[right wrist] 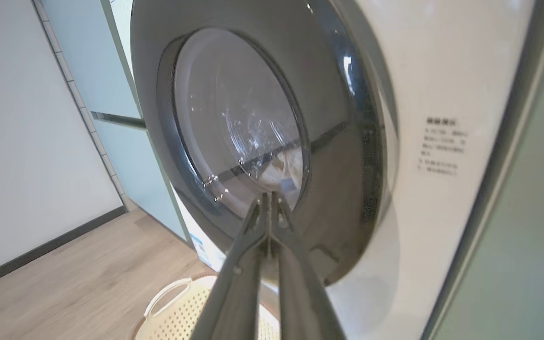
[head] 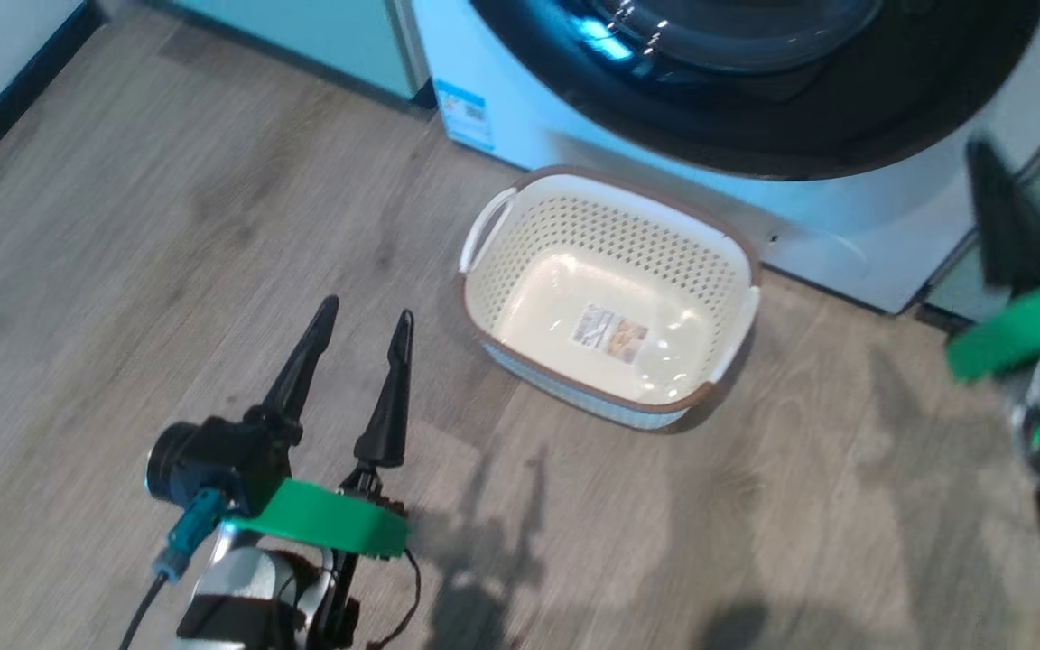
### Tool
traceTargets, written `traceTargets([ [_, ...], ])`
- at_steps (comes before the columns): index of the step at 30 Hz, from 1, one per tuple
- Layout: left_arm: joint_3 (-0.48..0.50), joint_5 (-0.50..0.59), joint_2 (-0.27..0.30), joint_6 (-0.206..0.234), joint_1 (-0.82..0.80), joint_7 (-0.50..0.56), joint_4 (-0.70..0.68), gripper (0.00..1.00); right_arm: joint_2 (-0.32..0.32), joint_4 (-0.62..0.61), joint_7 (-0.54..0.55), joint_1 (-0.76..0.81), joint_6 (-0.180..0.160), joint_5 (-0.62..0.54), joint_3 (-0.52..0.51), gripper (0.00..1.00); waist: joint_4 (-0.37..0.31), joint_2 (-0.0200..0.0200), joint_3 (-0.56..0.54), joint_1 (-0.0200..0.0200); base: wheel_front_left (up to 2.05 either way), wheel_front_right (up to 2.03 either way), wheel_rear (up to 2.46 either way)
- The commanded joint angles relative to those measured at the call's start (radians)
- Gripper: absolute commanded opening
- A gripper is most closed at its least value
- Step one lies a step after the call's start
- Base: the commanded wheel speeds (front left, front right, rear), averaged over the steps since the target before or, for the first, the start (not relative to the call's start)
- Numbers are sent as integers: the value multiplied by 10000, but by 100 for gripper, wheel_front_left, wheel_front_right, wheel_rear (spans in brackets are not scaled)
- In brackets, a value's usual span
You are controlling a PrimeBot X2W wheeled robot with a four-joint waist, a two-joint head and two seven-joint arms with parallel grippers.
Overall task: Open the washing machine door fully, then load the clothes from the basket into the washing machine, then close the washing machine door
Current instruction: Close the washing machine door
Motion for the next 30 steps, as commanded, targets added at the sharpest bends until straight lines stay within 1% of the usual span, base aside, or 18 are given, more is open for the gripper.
traceTargets([
  [1,447,112,105,-30,-81,-61,-281,100,169,-466,-66,244,-36,-19,60,0,-269,-1,-259,1,0,0,0],
  [3,511,155,144,-48,-2,-61,-278,100,305,-1009,-66,994,-36,-71,-204,0,-472,-1,-393,1,0,0,0],
  [4,570,191,186,-60,79,-61,-276,100,465,-1514,-66,1719,-36,-153,-424,0,-677,-1,-547,1,0,0,0],
  [8,592,233,299,-98,231,-61,-214,100,777,-2375,-66,2958,-36,-386,-675,0,-1099,-1,-817,1,0,0,0],
  [9,602,238,325,-102,257,-61,-202,100,836,-2554,-61,3200,-36,-448,-704,16,-1193,-1,-871,1,0,0,0],
  [10,610,245,357,-106,281,-61,-186,100,900,-2739,-44,3430,-36,-483,-732,36,-1293,-1,-940,1,0,0,0],
  [11,617,239,384,-110,311,-61,-164,100,953,-2920,-5,3643,-36,-521,-720,49,-1394,-1,-1007,1,0,0,0],
  [12,625,238,411,-110,339,-61,-141,100,1004,-3102,27,3846,-36,-552,-748,77,-1492,-1,-1066,1,0,0,0],
  [13,635,240,438,-106,366,-61,-120,100,1050,-3275,54,4038,-36,-596,-789,100,-1591,-1,-1136,1,0,0,0],
  [20,699,188,603,-44,620,3,-13,100,1288,-4256,290,5194,-36,-701,-1025,100,-2280,-1,-1601,1,0,0,0],
  [30,822,58,800,81,944,305,-165,100,1343,-5282,512,6456,-36,-593,-1189,100,-3177,-1,-2010,1,0,0,0],
])
